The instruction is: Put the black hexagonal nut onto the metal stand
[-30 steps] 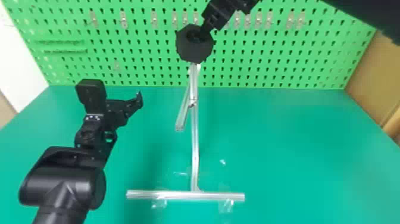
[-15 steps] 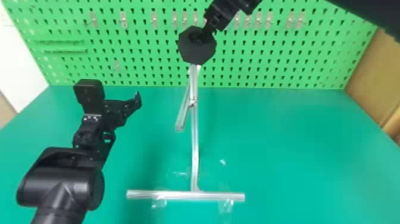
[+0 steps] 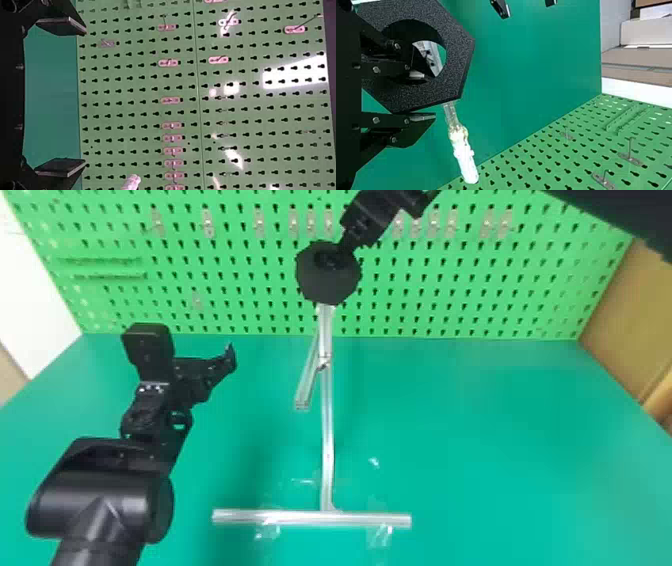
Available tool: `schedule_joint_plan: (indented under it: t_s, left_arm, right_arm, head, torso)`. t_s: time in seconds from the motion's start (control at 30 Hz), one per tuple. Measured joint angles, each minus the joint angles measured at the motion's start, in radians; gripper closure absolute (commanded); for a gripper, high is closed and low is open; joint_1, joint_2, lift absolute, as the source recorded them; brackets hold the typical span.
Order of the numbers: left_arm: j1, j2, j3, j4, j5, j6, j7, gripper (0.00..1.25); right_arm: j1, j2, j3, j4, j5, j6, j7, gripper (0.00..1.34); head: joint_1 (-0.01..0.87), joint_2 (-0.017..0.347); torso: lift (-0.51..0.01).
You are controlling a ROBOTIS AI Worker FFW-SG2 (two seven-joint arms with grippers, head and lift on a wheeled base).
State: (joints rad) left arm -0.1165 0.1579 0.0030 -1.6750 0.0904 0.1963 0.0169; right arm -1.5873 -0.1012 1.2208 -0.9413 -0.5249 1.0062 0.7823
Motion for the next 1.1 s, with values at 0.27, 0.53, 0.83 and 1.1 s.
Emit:
schedule_joint_plan:
  t_s: [0.27,0.53,0.83,1.1]
  left_arm:
    - [-0.001,0.000,-0.003,0.000,0.000,0.000,0.000,0.11]
    - [-0.002,0.000,-0.003,0.000,0.000,0.000,0.000,0.11]
    - [-0.005,-0.001,-0.005,0.000,0.002,0.000,0.000,0.11]
    - [-0.008,-0.001,-0.006,0.000,0.002,0.000,0.000,0.11]
  right_arm:
    - [0.013,-0.004,0.002,-0.002,-0.018,-0.007,0.003,1.13]
    - [0.023,-0.010,0.011,-0.001,-0.031,-0.027,0.003,1.13]
    - [0.028,-0.014,0.013,0.002,-0.037,-0.040,0.003,1.13]
    - [0.034,-0.017,0.013,0.021,-0.046,-0.065,0.003,1.13]
  head:
    - [0.693,0.081]
    - [0.693,0.081]
    - [0.693,0.081]
    - [0.693,0.081]
  torso:
    - [-0.001]
    - [-0.001]
    - [-0.001]
    - [-0.001]
